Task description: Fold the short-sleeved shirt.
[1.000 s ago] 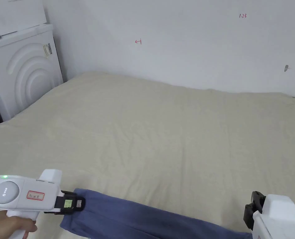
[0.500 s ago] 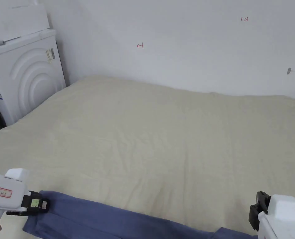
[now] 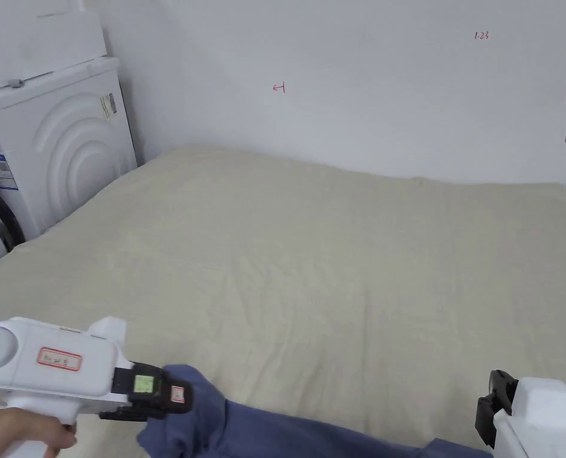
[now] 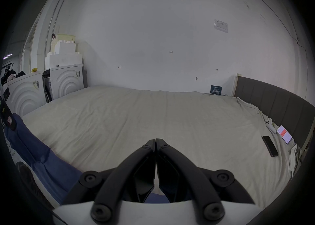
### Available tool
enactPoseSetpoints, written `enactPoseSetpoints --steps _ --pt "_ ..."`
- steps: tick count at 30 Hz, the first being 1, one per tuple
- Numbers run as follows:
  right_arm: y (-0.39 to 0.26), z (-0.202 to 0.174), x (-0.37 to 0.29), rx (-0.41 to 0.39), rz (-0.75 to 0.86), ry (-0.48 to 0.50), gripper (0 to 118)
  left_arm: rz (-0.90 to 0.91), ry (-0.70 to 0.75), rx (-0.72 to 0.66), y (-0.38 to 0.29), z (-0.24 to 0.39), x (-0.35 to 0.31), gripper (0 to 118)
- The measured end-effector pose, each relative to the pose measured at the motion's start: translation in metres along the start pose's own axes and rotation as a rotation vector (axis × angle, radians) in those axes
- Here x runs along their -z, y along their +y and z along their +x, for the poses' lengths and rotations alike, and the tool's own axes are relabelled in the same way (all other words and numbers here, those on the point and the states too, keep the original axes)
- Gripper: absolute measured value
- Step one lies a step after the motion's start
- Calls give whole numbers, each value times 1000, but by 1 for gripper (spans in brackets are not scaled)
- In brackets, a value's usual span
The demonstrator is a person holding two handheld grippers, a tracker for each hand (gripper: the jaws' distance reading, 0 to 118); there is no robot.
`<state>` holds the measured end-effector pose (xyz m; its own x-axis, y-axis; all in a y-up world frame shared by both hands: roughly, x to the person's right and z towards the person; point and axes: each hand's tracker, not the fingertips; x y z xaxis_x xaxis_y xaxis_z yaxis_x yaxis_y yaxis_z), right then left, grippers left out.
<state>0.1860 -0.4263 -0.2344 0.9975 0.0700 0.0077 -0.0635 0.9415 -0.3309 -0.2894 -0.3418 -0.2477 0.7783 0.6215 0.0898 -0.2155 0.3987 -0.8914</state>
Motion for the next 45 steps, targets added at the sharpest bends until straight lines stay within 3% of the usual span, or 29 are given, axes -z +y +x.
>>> enactPoseSetpoints --steps 8,15,18,19,21,23,28,32,37,45 --pt "-3 5 -5 -1 -10 -9 0 -113 -40 16 -7 39 97 1" --pt "-6 15 -11 -3 -20 -29 0 -212 55 5 -24 47 178 2" --pt "-6 17 -12 -9 -22 -36 0 -206 54 -5 -24 45 185 18" --pt "-7 18 -12 -9 -21 -36 0 -202 48 -4 -23 43 186 25" --pt "-7 19 -12 -10 -21 -37 0 -177 32 -9 -23 39 181 51" --pt "-8 19 -11 -9 -23 -40 1 -143 13 -15 -24 37 171 61" --pt "-8 16 -9 8 -27 -28 1 -52 -31 15 -27 28 144 57" --pt "-11 12 -7 16 -33 -16 1 -78 -78 17 -36 24 145 21" --pt "-14 9 -7 18 -43 -7 1 -113 -73 44 -51 27 182 18" --pt "-16 14 -10 18 -52 -21 1 -86 -21 -50 -51 25 237 12"
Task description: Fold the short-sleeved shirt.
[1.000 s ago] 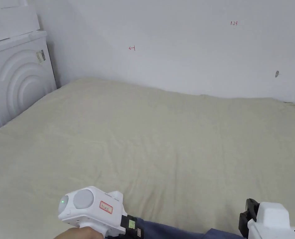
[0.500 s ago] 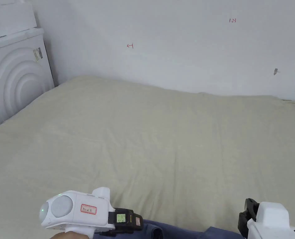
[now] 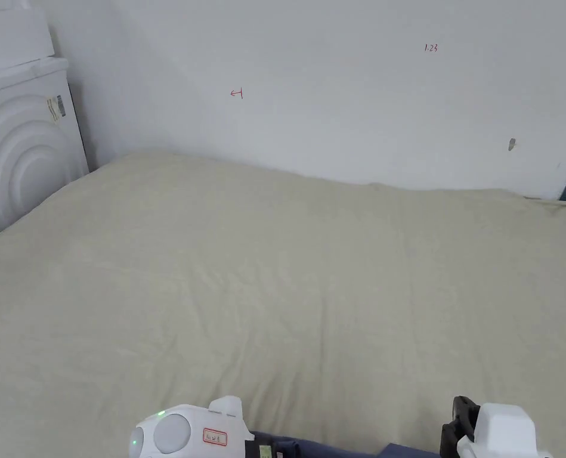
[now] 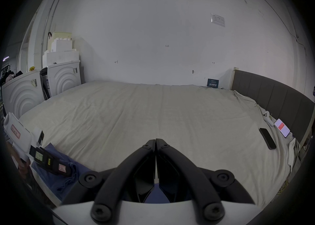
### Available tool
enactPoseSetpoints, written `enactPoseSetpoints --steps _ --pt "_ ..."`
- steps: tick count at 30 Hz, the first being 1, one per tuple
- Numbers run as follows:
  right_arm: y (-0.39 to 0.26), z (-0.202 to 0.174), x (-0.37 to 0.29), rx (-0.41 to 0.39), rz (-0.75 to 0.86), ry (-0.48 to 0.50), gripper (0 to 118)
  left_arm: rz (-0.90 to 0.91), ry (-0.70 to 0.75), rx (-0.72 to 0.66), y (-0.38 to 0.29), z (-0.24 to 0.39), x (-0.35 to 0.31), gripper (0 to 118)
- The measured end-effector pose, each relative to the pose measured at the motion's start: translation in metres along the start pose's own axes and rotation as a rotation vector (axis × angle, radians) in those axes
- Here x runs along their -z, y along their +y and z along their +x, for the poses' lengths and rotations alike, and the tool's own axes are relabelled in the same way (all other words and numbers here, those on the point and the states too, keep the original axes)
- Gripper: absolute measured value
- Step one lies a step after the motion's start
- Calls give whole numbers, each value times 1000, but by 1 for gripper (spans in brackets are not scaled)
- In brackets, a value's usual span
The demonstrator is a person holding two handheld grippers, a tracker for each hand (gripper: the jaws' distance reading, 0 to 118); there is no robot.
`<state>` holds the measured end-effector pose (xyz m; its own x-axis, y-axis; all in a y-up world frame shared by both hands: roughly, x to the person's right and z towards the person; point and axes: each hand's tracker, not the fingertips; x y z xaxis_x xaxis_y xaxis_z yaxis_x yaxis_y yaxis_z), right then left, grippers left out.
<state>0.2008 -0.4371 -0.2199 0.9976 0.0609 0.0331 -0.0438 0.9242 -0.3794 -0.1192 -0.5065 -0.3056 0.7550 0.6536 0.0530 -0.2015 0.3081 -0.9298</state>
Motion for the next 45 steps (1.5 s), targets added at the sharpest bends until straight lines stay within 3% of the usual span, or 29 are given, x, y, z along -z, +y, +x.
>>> enactPoseSetpoints --steps 6,9,10,14,20,25,28,30,32,36,38,45 --pt "-3 3 0 -1 -7 -6 1 -19 -30 -19 7 -2 -16 9" --pt "-3 4 -1 3 -4 -2 1 12 -86 63 8 -3 -55 14" --pt "-3 4 -1 0 -2 0 1 29 -106 86 9 -7 -70 21" --pt "-3 2 -1 -6 -4 9 1 130 -54 91 12 -36 -127 74" --pt "-7 -7 4 -3 -16 29 1 155 49 16 17 -93 -150 76" --pt "-5 -12 3 -8 -18 41 1 67 60 56 8 -93 -120 75" --pt "-3 -12 2 -11 -14 41 1 56 74 32 6 -91 -105 74" --pt "-3 -11 1 -15 -11 36 1 75 90 45 1 -86 -99 65" --pt "-3 -10 1 -17 -11 31 1 82 109 82 -2 -78 -94 46" --pt "-3 -9 0 -19 -12 23 1 71 228 161 -9 -64 -81 19" --pt "-3 -8 -1 -19 -10 22 1 74 211 137 -8 -64 -84 10" --pt "-2 -9 -3 -30 -7 26 1 108 180 169 -9 -58 -109 4"
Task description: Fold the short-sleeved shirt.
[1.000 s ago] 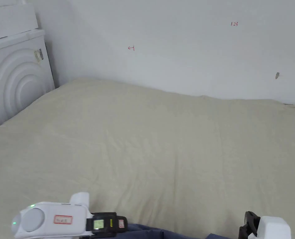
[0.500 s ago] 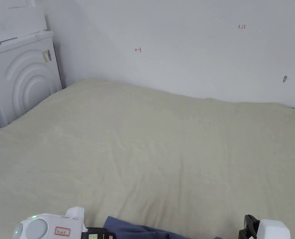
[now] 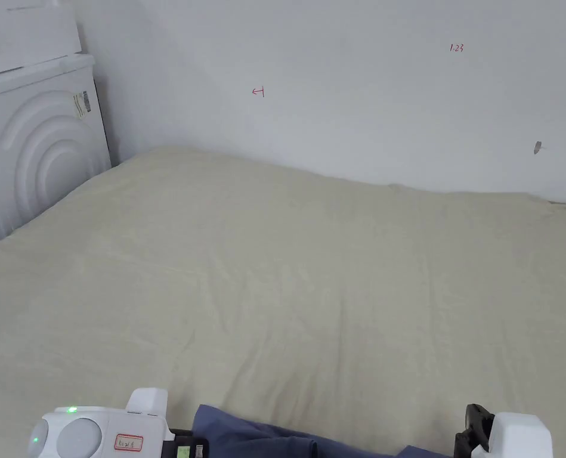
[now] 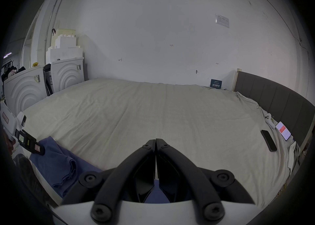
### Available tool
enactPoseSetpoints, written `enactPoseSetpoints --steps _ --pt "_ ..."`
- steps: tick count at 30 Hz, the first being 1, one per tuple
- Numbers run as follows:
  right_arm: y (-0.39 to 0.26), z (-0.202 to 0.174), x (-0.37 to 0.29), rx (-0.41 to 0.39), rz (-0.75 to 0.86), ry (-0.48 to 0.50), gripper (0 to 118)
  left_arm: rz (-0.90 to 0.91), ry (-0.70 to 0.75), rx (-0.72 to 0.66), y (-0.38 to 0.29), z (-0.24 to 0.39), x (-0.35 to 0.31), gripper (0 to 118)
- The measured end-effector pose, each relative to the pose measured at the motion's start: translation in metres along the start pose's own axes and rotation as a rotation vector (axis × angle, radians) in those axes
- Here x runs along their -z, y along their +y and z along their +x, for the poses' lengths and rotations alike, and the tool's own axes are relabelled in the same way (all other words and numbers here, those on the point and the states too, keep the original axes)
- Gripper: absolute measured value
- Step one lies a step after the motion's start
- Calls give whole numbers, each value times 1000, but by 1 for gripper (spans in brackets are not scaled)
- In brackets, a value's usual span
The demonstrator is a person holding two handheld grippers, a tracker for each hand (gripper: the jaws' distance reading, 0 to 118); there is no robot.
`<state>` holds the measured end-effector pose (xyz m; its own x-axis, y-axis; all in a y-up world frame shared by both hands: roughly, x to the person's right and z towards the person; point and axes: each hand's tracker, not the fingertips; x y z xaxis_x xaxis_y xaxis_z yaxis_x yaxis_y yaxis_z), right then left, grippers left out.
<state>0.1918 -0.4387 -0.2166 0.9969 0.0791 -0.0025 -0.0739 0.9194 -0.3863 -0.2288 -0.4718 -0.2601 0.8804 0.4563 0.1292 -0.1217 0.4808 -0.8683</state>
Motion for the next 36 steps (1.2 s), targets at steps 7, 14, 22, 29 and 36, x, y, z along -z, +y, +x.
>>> enactPoseSetpoints --steps 7,14,22,29,36 --pt "2 2 -2 -5 7 3 1 76 -103 43 7 12 -36 2" --pt "5 7 -2 1 19 0 1 97 -98 58 24 3 -74 2" --pt "7 11 2 6 25 -3 1 143 124 47 30 1 -129 2" --pt "6 6 5 12 24 10 1 96 213 84 29 45 -119 2" --pt "2 6 2 10 18 13 1 71 169 144 31 97 -95 2"
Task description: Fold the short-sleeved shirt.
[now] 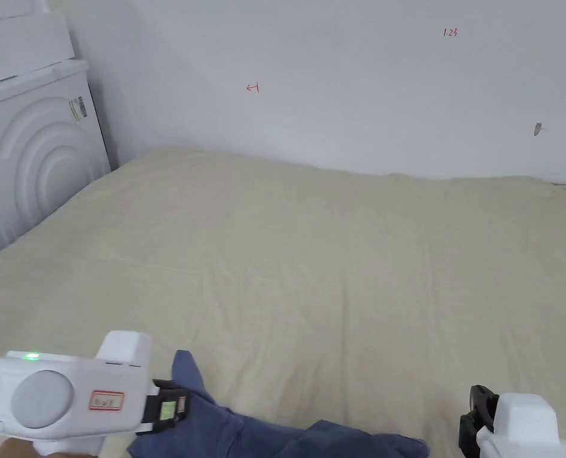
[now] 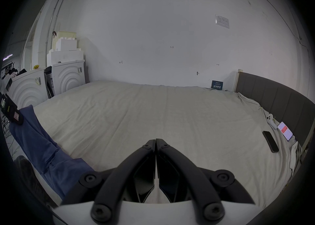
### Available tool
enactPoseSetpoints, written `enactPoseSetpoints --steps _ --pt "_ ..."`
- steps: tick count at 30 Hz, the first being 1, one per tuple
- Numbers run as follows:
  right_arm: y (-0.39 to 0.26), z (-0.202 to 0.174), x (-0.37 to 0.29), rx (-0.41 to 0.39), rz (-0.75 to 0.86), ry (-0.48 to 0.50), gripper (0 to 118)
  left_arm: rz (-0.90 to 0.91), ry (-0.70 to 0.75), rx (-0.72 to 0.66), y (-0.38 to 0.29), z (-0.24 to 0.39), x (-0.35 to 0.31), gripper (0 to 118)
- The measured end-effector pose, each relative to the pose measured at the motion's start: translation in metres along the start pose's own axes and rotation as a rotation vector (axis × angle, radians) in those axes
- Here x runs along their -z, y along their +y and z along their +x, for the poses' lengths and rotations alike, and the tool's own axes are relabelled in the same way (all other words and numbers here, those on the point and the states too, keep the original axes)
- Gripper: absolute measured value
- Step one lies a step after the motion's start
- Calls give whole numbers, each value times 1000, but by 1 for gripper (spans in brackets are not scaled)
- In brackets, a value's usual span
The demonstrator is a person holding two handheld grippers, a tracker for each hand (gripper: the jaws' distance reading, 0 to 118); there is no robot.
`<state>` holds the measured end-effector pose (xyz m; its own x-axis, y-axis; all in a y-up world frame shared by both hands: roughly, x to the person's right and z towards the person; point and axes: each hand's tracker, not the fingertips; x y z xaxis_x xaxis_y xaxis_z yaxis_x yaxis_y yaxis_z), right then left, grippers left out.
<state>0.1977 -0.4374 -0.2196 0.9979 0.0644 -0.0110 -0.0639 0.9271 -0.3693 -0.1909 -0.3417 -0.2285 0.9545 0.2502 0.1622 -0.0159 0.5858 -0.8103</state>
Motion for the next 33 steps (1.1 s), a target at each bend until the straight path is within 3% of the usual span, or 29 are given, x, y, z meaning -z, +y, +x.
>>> enactPoseSetpoints --steps 9,18,33 --pt "-5 10 -4 12 -7 -18 1 -76 -133 114 -5 84 43 2" --pt "-9 15 -8 24 -15 -31 1 -238 -165 115 -24 133 126 3" --pt "-12 17 -7 28 -26 -37 1 -219 -208 124 -26 162 131 3"
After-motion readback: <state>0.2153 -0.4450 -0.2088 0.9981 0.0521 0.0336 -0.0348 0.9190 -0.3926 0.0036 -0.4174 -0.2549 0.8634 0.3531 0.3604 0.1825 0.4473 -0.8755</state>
